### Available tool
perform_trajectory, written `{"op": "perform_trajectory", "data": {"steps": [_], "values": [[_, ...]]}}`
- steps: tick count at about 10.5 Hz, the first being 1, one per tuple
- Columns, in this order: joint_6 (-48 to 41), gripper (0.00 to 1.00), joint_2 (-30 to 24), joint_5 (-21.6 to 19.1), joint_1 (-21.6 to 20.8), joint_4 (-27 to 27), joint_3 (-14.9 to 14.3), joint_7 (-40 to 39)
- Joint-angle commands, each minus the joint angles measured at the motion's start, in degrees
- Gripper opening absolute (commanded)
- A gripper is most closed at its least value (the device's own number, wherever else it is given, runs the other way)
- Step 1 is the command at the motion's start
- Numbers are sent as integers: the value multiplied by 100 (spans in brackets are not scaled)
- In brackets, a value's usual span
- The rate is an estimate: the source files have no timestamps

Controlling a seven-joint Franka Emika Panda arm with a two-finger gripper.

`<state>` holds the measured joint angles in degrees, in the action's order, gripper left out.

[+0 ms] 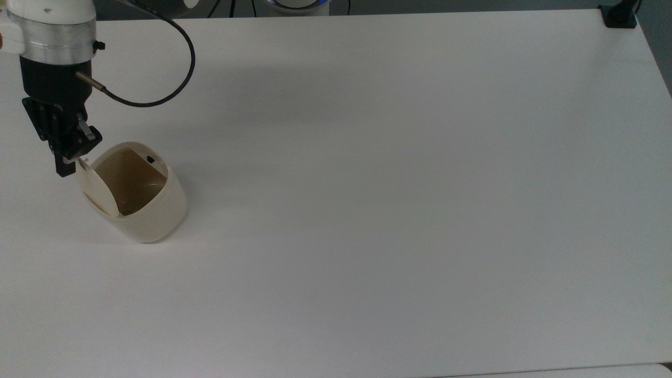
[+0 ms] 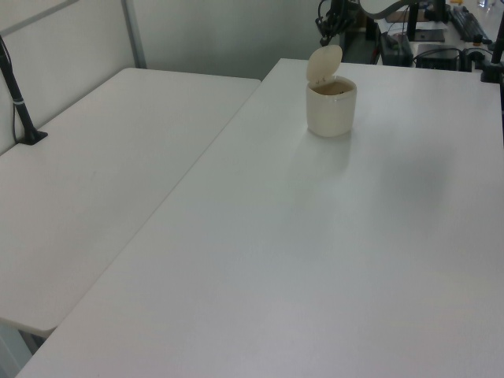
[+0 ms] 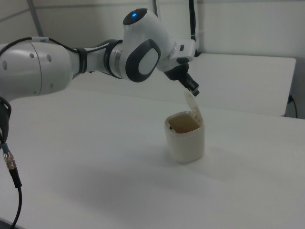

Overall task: Close the trash bin
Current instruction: 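Push the open lid down onto the bin rim with the gripper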

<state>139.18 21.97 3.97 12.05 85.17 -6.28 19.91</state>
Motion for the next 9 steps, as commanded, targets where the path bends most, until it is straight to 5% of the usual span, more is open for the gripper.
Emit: {"op": "perform_trajectory", "data": {"steps": [1, 4, 9], "values": [[-731, 0, -96, 139, -202, 166, -5, 101], [-1768, 0, -88, 131, -308, 245, 13, -434], [-1815, 0, 70, 104, -405, 518, 22, -497]]}}
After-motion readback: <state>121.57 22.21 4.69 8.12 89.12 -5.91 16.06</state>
